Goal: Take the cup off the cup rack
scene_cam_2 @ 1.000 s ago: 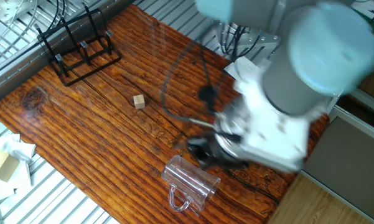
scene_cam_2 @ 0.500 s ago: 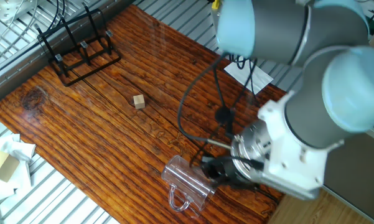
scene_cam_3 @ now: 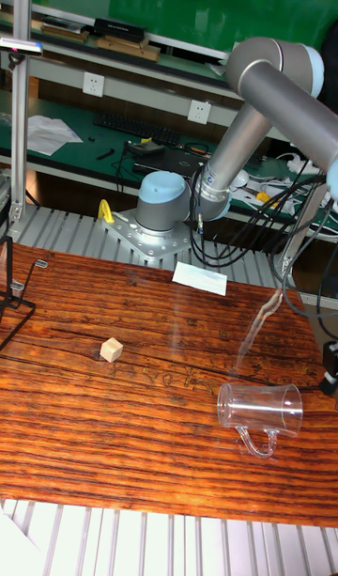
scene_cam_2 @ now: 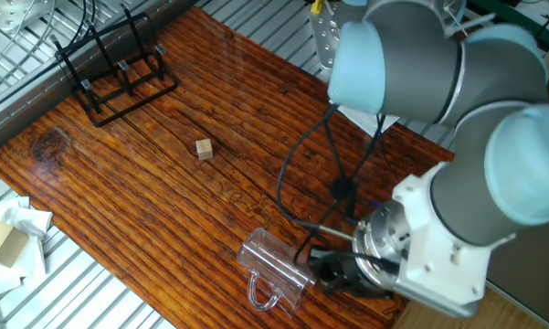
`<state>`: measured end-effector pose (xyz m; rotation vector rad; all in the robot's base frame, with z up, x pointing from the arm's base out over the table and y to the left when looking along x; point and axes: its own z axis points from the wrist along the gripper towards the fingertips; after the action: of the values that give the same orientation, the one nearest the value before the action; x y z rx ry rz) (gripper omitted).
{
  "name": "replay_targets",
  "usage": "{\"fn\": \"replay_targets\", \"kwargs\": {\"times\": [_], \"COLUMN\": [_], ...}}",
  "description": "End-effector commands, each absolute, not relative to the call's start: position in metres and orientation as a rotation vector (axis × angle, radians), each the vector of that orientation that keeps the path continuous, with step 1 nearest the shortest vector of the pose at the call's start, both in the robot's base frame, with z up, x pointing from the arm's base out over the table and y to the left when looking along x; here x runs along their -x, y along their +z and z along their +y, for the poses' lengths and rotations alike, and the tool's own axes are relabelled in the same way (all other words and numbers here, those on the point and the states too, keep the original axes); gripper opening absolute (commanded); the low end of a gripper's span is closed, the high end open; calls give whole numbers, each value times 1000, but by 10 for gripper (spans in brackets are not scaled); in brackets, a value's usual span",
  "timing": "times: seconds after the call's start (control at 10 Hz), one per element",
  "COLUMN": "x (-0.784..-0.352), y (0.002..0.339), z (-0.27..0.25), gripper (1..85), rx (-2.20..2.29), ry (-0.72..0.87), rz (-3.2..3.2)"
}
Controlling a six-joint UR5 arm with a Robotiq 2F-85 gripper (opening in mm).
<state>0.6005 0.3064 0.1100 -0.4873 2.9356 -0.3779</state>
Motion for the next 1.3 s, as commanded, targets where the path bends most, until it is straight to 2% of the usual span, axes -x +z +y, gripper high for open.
{"fn": "replay_targets", "kwargs": {"times": [0.0,0.5,1.2], "x": [-608,-613,-613], "y": [89,74,75], "z": [306,286,280], "gripper": [13,13,13], "rx": [492,538,544], "ry": [-364,-380,-419], "rz": [2924,2913,2910]}}
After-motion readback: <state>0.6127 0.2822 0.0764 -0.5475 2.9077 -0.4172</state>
